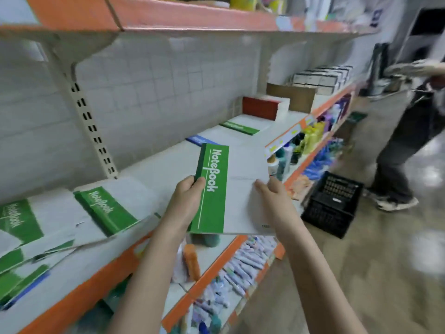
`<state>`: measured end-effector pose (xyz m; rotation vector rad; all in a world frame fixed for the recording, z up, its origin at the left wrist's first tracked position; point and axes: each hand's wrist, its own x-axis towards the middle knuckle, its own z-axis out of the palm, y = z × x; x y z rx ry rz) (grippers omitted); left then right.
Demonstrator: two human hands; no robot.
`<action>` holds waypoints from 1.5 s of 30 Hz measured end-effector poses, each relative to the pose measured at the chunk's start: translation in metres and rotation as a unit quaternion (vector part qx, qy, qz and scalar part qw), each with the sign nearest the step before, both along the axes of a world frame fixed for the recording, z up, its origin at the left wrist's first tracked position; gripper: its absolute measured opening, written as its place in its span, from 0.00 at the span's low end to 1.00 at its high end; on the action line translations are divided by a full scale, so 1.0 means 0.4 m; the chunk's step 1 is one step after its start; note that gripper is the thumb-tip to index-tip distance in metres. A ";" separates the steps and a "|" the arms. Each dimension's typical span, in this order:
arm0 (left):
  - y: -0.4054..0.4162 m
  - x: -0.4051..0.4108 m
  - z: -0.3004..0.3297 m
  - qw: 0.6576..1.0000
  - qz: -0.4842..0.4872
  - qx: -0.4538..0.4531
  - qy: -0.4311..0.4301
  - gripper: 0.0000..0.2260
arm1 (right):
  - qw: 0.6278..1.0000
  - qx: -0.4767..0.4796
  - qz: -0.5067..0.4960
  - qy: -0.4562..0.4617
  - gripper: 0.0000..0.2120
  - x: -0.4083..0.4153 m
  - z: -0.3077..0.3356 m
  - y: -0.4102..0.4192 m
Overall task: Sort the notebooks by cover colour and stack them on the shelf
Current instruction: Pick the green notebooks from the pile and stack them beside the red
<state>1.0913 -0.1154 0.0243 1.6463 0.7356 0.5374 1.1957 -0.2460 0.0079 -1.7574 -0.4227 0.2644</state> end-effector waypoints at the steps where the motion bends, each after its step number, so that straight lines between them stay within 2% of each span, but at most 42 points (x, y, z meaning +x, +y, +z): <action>1: -0.030 0.039 -0.009 1.000 -0.020 -0.003 0.002 0.14 | 1.000 0.005 -0.021 0.005 0.09 0.026 -0.011 -0.040; 3: -0.080 0.111 -0.031 0.998 -0.058 -0.004 0.002 0.13 | 0.999 0.019 -0.043 0.020 0.05 0.071 -0.033 -0.110; 6: -0.152 0.196 -0.056 0.994 -0.105 -0.017 0.006 0.13 | 0.997 -0.008 -0.067 0.027 0.09 0.131 -0.063 -0.196; 11: -0.242 0.307 -0.106 0.985 -0.161 -0.045 0.043 0.11 | 0.991 -0.001 -0.130 0.041 0.06 0.196 -0.102 -0.306; 21: -0.335 0.635 -0.159 0.964 -0.255 -0.051 0.058 0.12 | 0.973 -0.022 -0.226 0.052 0.12 0.440 -0.150 -0.421; 35: -0.256 1.194 -0.094 0.968 -0.239 -0.038 0.060 0.12 | 0.978 -0.023 -0.204 0.047 0.11 1.010 -0.095 -0.336; 40: -0.186 1.294 -0.071 0.978 -0.201 -0.027 0.052 0.12 | 0.986 -0.016 -0.158 0.045 0.11 1.136 -0.076 -0.263; 45: -0.088 1.326 -0.050 0.991 -0.118 -0.053 0.016 0.12 | 0.997 -0.022 -0.070 0.014 0.12 1.232 -0.042 -0.145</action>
